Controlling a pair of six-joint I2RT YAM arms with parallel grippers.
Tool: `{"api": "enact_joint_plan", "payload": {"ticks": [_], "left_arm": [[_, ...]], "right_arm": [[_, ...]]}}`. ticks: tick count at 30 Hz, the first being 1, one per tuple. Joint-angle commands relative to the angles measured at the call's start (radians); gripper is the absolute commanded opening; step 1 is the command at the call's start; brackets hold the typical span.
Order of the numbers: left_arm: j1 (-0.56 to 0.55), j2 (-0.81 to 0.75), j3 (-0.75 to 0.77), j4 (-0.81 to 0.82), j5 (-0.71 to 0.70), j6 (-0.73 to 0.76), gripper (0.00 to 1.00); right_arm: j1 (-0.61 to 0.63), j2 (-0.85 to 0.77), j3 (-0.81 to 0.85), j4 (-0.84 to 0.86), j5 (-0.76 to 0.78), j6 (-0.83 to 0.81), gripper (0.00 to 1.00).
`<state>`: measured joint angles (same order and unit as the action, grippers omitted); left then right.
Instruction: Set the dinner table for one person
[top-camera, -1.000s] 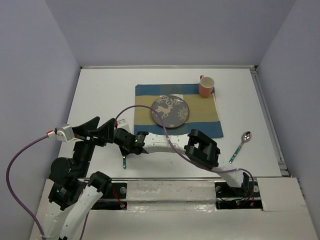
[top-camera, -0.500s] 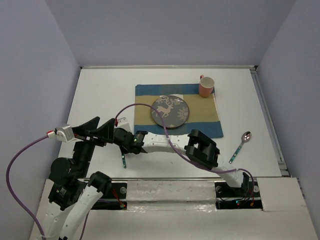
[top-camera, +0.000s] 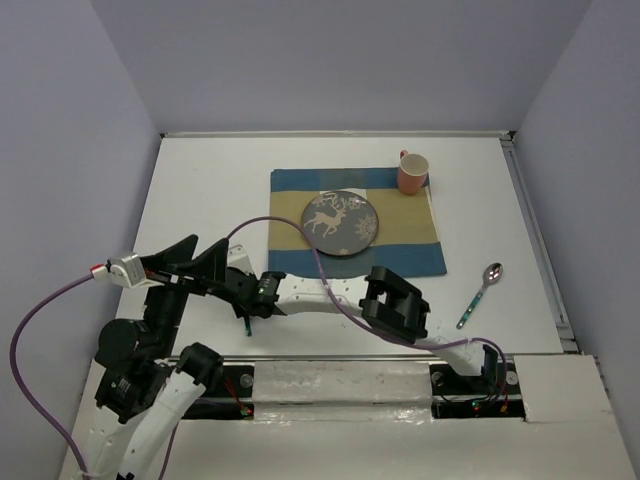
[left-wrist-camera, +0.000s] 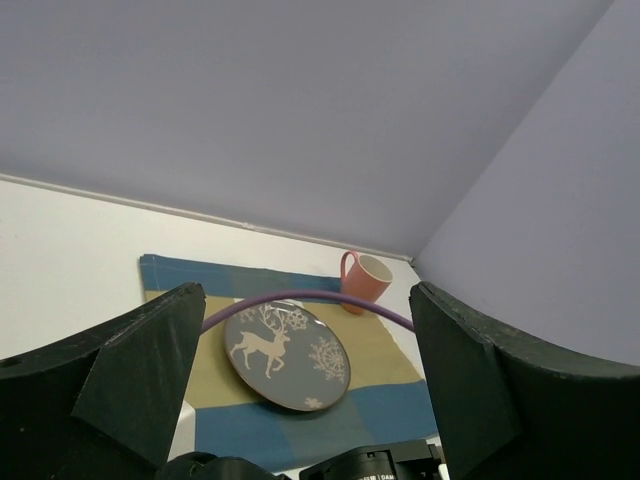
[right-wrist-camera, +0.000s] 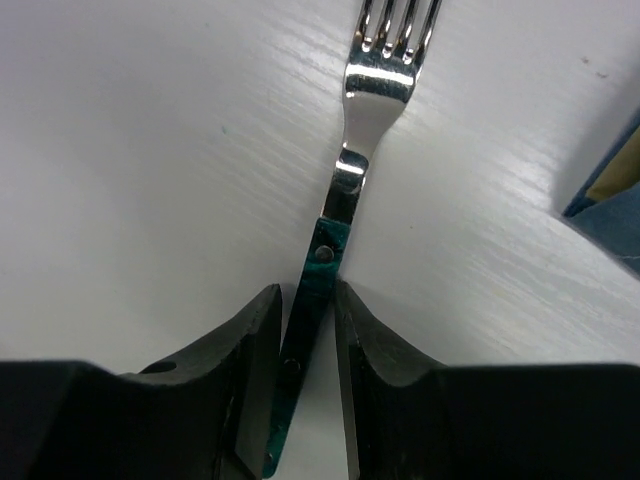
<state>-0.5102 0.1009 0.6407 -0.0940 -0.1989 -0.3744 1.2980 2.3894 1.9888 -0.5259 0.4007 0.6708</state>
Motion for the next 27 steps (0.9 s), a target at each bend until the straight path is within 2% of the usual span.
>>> {"api": "enact_joint_plan", "payload": {"ticks": [1,4,6,10,17,27], "left_arm": [[-0.011,-0.018,0.019,0.037,-0.02,0.015,0.95],[-0.016,-0.023,0.02,0.034,-0.023,0.019,0.95],[-0.019,-0.024,0.022,0.034,-0.025,0.019,0.96],[-0.024,-0.027,0.022,0.031,-0.03,0.022,0.96],[-0.03,-0.02,0.022,0.03,-0.033,0.02,0.96],[-0.039,-0.023,0.03,0.013,-0.062,0.015,0.96]], "right_arm": [[0.009,0.037,0.051,-0.029,0.018,0.009,0.34],[0.027,0.053,0.067,-0.062,0.073,0.007,0.32],[0.027,0.059,0.079,-0.071,0.089,-0.003,0.26],[0.027,0.07,0.105,-0.088,0.104,-0.004,0.0],[0.003,0.01,0.148,-0.086,0.26,-0.008,0.0],[-0.17,-0.159,-0.039,0.035,0.359,0.098,0.0]]}}
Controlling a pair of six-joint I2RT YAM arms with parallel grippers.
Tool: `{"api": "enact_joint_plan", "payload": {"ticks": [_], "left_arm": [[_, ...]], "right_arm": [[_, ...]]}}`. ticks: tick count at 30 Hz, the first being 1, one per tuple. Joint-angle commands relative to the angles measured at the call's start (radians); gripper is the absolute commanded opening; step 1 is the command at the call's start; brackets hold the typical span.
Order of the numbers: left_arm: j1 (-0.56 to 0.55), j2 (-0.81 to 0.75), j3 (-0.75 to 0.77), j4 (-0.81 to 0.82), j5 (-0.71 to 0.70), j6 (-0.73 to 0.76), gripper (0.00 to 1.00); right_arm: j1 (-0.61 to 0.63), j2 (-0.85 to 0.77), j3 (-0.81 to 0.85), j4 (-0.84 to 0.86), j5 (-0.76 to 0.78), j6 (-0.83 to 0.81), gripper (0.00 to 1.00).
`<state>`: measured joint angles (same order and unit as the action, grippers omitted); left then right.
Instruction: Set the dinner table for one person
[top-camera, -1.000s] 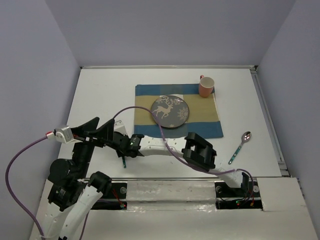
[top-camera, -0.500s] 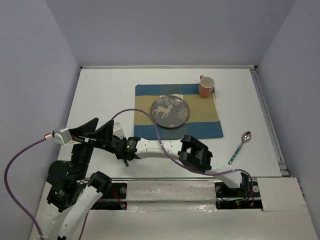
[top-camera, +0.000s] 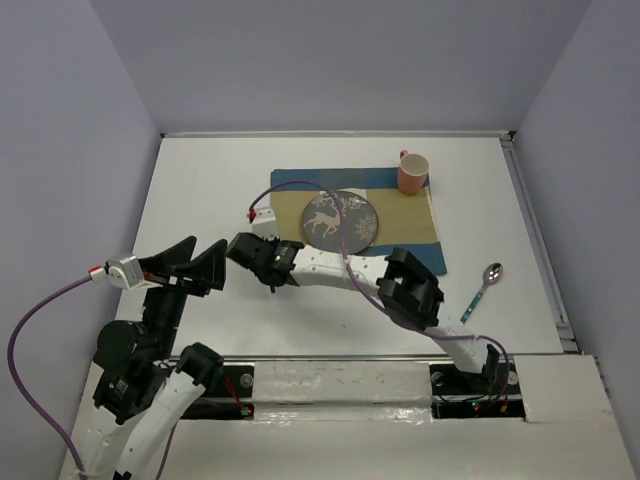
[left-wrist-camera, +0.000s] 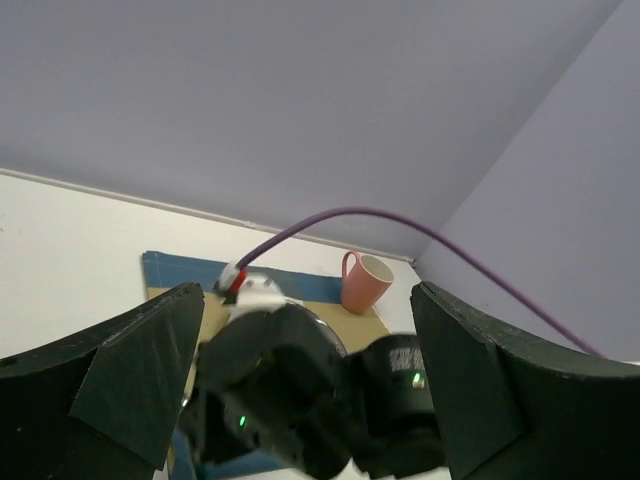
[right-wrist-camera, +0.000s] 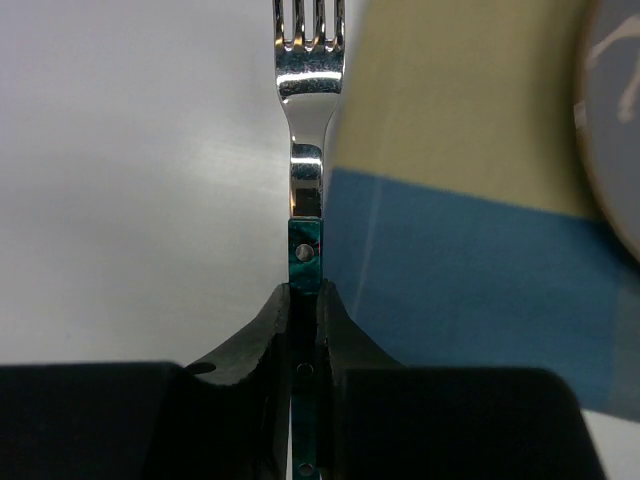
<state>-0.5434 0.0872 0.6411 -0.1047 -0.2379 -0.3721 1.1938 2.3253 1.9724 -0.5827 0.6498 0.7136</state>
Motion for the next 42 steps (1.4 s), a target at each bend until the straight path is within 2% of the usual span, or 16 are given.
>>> {"api": "enact_joint_plan", "payload": {"ticks": [1,8,16,32,42], "left_arm": [[-0.007,-0.007,0.029,0.022,-0.023,0.012,0.96],[-0.006,0.0,0.028,0.025,-0.023,0.012,0.95],[-0.006,0.013,0.028,0.025,-0.021,0.013,0.95],[0.005,0.036,0.025,0.033,-0.008,0.013,0.95],[0.014,0.045,0.025,0.037,-0.003,0.01,0.95]], "right_arm": [[-0.092,-0.099,-0.03,0.104,0.113,0.058,0.0],[-0.183,-0.064,-0.014,0.149,0.06,0.011,0.0],[-0.227,-0.004,0.028,0.15,-0.001,-0.028,0.0],[-0.264,0.086,0.095,0.159,-0.05,-0.071,0.0],[-0.284,0.12,0.108,0.162,-0.111,-0.04,0.0]]}}
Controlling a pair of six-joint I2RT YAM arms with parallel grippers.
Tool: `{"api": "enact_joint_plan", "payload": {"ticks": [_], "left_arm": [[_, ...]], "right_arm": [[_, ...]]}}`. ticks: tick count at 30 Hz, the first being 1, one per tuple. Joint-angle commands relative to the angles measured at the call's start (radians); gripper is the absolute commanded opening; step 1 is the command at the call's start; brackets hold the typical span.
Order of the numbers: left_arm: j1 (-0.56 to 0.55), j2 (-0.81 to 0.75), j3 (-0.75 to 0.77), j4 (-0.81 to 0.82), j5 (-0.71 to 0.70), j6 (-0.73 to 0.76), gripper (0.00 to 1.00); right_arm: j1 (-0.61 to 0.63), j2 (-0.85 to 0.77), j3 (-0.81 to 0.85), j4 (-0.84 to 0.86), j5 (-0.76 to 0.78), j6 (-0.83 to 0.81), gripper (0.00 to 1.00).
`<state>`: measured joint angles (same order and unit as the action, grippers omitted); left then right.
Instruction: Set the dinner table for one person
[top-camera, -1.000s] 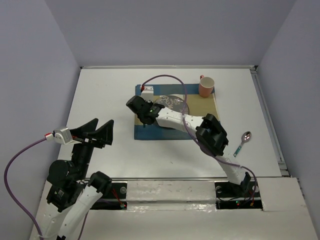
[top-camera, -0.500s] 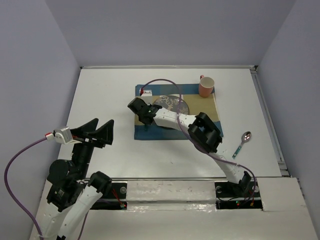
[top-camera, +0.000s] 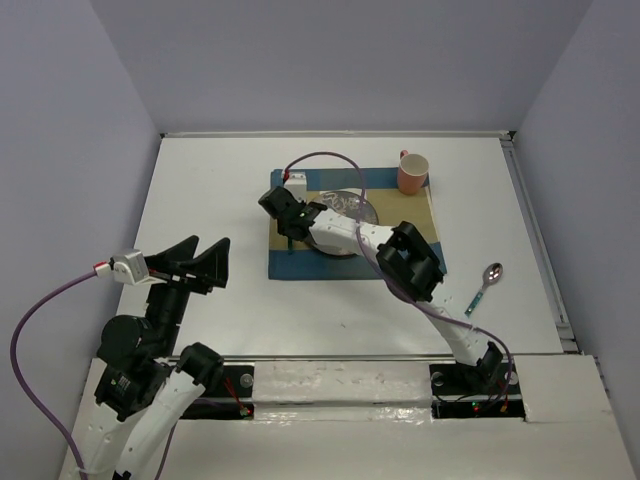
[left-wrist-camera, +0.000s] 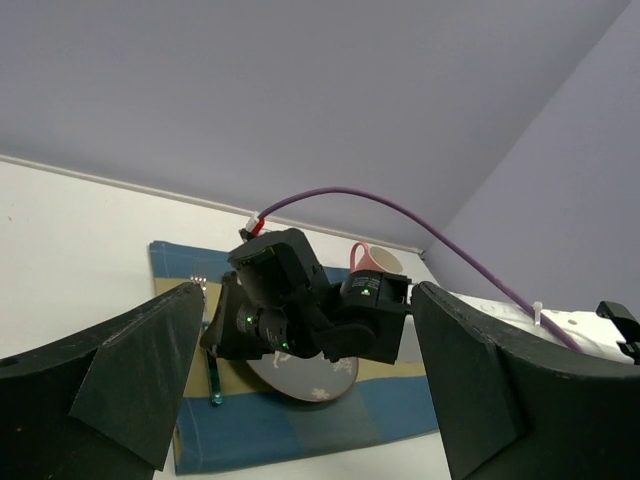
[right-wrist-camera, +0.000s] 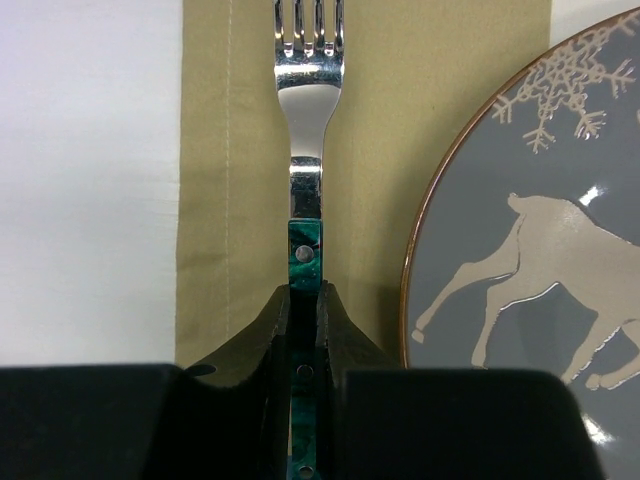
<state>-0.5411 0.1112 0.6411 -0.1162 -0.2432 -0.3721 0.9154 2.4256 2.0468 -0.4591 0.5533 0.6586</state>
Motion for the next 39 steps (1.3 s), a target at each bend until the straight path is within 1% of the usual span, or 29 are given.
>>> {"api": "enact_joint_plan", "payload": {"ticks": [1,4,6,7,10,11,13,14,16,19,20,24,25,26,27,28,29,30,31,32,33,34,35,36,37,38,39], "left_arm": [[0.01,0.021,0.023,0.049,0.005,0.012,0.95],[0.012,0.025,0.023,0.05,0.01,0.012,0.95],[0.013,0.024,0.023,0.05,0.01,0.012,0.95],[0.012,0.024,0.023,0.05,0.01,0.012,0.95],[0.013,0.025,0.023,0.05,0.01,0.012,0.95],[0.012,0.025,0.023,0.05,0.01,0.012,0.95],[0.012,0.025,0.023,0.052,0.012,0.009,0.95],[0.012,0.024,0.022,0.052,0.015,0.01,0.95],[0.012,0.024,0.022,0.052,0.018,0.01,0.95],[0.009,0.015,0.02,0.053,0.024,0.009,0.95],[0.007,0.012,0.02,0.053,0.024,0.009,0.95],[-0.011,-0.013,0.017,0.053,0.025,0.01,0.95],[-0.016,-0.027,0.017,0.053,0.027,0.007,0.95],[-0.028,-0.044,0.015,0.053,0.027,0.007,0.96],[-0.034,-0.051,0.015,0.052,0.025,0.009,0.95],[-0.04,-0.06,0.015,0.053,0.025,0.007,0.95],[-0.048,-0.068,0.015,0.053,0.024,0.007,0.95],[-0.062,-0.088,0.015,0.05,0.021,0.007,0.95],[-0.069,-0.094,0.015,0.052,0.016,0.009,0.95],[-0.075,-0.102,0.017,0.05,0.012,0.007,0.95],[-0.089,-0.107,0.017,0.049,0.002,0.009,0.95],[-0.097,-0.107,0.019,0.047,0.001,0.009,0.95],[-0.103,-0.107,0.019,0.049,-0.002,0.01,0.96],[-0.109,-0.137,0.019,0.047,-0.008,0.01,0.96],[-0.12,-0.146,0.02,0.046,-0.011,0.01,0.96],[-0.126,-0.151,0.02,0.044,-0.014,0.01,0.96],[-0.131,-0.16,0.02,0.046,-0.015,0.01,0.96]], "right_arm": [[-0.006,0.018,0.027,0.039,-0.016,0.019,0.0],[-0.006,0.018,0.023,0.039,-0.018,0.024,0.0],[-0.006,0.023,0.026,0.039,-0.018,0.018,0.04],[-0.006,0.026,0.032,0.039,-0.019,0.015,0.11],[-0.006,0.023,0.039,0.039,-0.033,0.012,0.24],[-0.006,0.02,0.042,0.037,-0.042,0.009,0.32],[-0.006,0.004,0.041,0.037,-0.046,0.003,0.34],[-0.006,-0.022,0.033,0.039,-0.046,-0.002,0.38],[-0.006,-0.06,0.016,0.039,-0.044,-0.007,0.38],[-0.006,-0.164,-0.042,0.04,-0.026,-0.019,0.39],[-0.006,-0.233,-0.065,0.042,-0.015,-0.022,0.39],[-0.015,-0.411,-0.285,0.043,0.06,-0.011,0.37],[-0.03,-0.524,-0.356,0.043,0.085,0.022,0.36],[-0.059,-0.653,-0.516,0.043,0.089,0.048,0.35],[-0.078,-0.721,-0.605,0.042,0.088,0.1,0.34],[-0.101,-0.793,-0.784,0.03,0.088,0.134,0.33],[-0.127,-0.863,-0.869,0.011,0.083,0.172,0.33],[-0.197,-0.934,-0.948,-0.013,0.06,0.246,0.32],[-0.234,-1.07,-1.017,-0.076,0.045,0.275,0.31],[-0.266,-1.136,-1.139,-0.11,0.039,0.303,0.3],[-0.304,-1.199,-1.19,-0.146,0.028,0.331,0.29],[-0.384,-1.317,-1.233,-0.214,0.011,0.369,0.29],[-0.421,-1.373,-1.301,-0.245,-0.001,0.38,0.29],[-0.453,-1.423,-1.326,-0.272,-0.003,0.394,0.29],[-0.487,-1.465,-1.347,-0.321,0.005,0.416,0.31],[-0.548,-1.522,-1.362,-0.344,0.007,0.423,0.38],[-0.579,-1.536,-1.378,-0.366,0.014,0.432,0.4]]}}
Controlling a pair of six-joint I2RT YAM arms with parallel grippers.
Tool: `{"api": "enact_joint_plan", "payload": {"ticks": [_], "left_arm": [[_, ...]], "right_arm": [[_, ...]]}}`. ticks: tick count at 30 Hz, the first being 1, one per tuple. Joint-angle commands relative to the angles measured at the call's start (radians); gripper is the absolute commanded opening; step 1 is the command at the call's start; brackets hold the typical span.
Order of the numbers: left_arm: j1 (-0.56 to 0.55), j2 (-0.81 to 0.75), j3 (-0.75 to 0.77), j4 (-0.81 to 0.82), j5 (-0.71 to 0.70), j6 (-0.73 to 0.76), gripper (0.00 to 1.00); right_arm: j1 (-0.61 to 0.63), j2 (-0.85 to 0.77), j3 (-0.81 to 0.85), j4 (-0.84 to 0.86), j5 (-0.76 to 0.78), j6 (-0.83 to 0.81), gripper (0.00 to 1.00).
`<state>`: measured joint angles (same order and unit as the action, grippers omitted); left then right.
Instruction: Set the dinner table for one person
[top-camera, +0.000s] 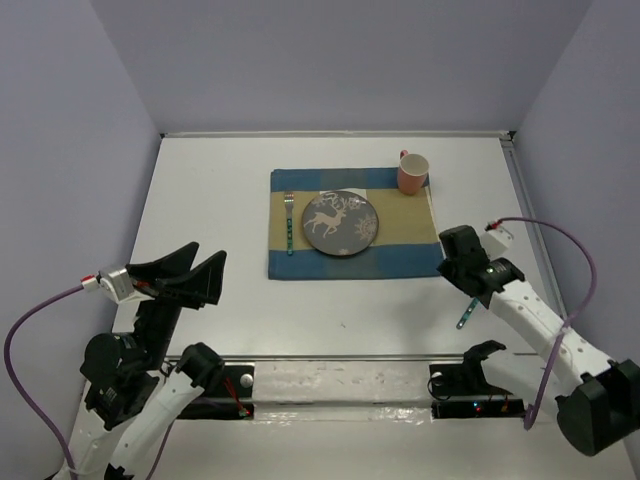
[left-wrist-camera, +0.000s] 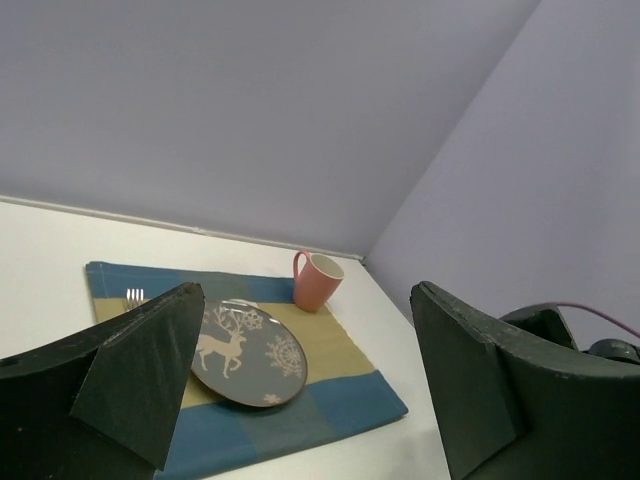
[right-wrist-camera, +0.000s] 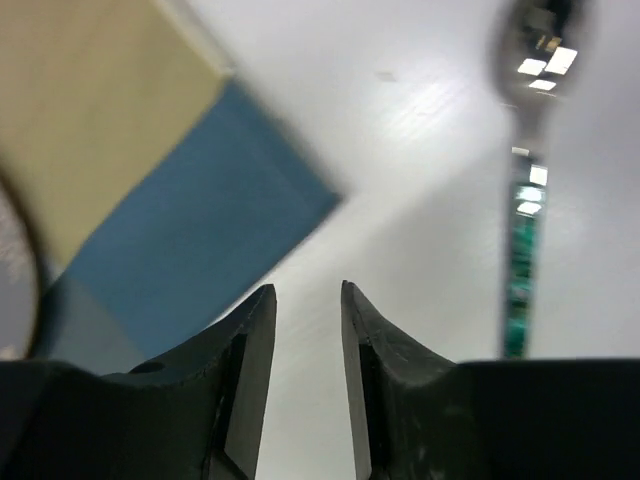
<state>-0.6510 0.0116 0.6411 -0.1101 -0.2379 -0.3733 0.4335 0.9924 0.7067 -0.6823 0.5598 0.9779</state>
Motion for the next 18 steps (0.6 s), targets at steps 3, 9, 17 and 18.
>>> {"api": "enact_joint_plan", "payload": {"ticks": [3,9,17,18], "left_arm": [[-0.035,-0.085,0.02,0.041,-0.024,0.011,0.96],[-0.039,-0.122,0.02,0.035,-0.038,0.005,0.96],[-0.064,-0.13,0.023,0.032,-0.044,0.01,0.96],[-0.064,-0.134,0.023,0.032,-0.046,0.01,0.96]], "right_arm": [[-0.246,-0.068,-0.065,-0.174,-0.014,0.09,0.49],[-0.367,0.107,-0.041,-0.106,-0.041,0.055,0.55],[-0.479,0.259,-0.059,0.021,-0.158,-0.018,0.53],[-0.49,0.258,-0.065,0.035,-0.181,-0.025,0.53]]}}
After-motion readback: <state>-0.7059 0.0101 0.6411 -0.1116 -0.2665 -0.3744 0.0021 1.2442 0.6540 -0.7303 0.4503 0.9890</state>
